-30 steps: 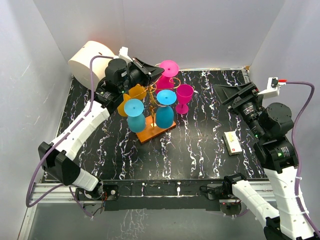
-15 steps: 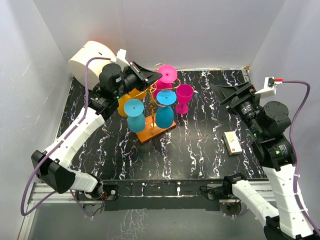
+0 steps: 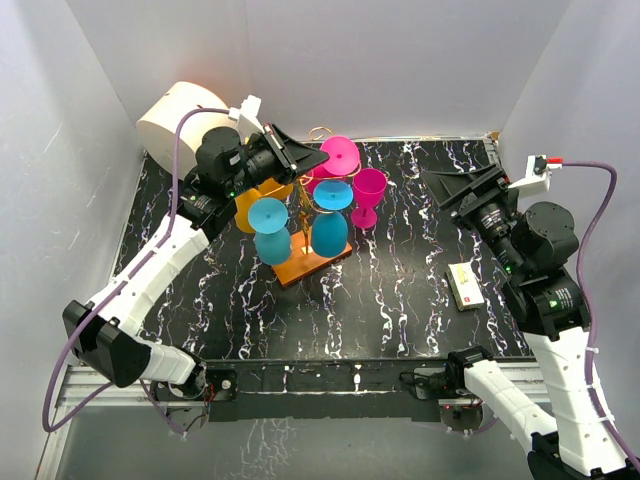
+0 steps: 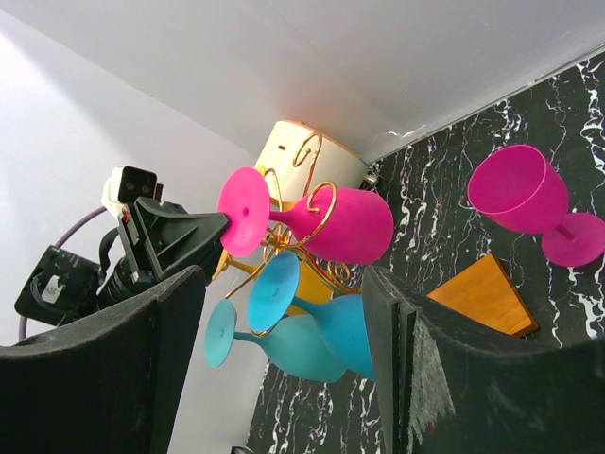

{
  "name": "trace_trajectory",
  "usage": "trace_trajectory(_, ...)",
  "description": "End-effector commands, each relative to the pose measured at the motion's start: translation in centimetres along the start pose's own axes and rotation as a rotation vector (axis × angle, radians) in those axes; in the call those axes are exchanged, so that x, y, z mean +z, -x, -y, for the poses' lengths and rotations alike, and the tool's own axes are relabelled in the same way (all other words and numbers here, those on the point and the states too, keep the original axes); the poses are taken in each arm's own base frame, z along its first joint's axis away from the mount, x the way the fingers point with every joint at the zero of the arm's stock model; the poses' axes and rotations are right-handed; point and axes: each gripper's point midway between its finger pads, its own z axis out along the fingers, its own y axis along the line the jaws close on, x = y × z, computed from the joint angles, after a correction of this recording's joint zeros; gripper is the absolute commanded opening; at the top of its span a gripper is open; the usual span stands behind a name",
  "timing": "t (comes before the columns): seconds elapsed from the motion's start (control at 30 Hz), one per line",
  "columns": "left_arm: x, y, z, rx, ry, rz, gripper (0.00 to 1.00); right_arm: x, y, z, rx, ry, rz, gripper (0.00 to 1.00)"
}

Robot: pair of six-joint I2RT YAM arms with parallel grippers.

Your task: Place the wine glass upside down on the wine glass rack

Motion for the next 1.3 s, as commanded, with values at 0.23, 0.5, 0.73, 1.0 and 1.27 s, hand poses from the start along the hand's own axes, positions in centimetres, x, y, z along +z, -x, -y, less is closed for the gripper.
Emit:
trace_trajectory(0.23,0.5,-1.2,1.5,0.008,-0.059,-0.058,0.0,0.1,0.9,-1.0,-0.006,0.045,0.041,0.65)
trace_trajectory(0.5,1.4,-1.4,1.0,-0.017,-0.043,-0.065,0.0,0.2,0.8,-0.7,-0.007,0.039,0.04,0.65)
trace_trajectory(0.73,2.3,-1.6,1.2,-0.013,-0.036,-0.07,0.0,0.0,0.8,-0.5,-0.009,0.031,0.049,0.65)
trace_trajectory(1.0,3.5,-0.6,1.1,-0.008,-0.017,-0.04,0.0,-0.1,1.0,-0.6,-0.014,0.031,0.056,0.66)
trace_trajectory(1.27,3.4,0.8,0.0,0.055,0.068,0.023,0.0,-0.4,1.4,-0.6,-0.026,0.024,0.069,0.66)
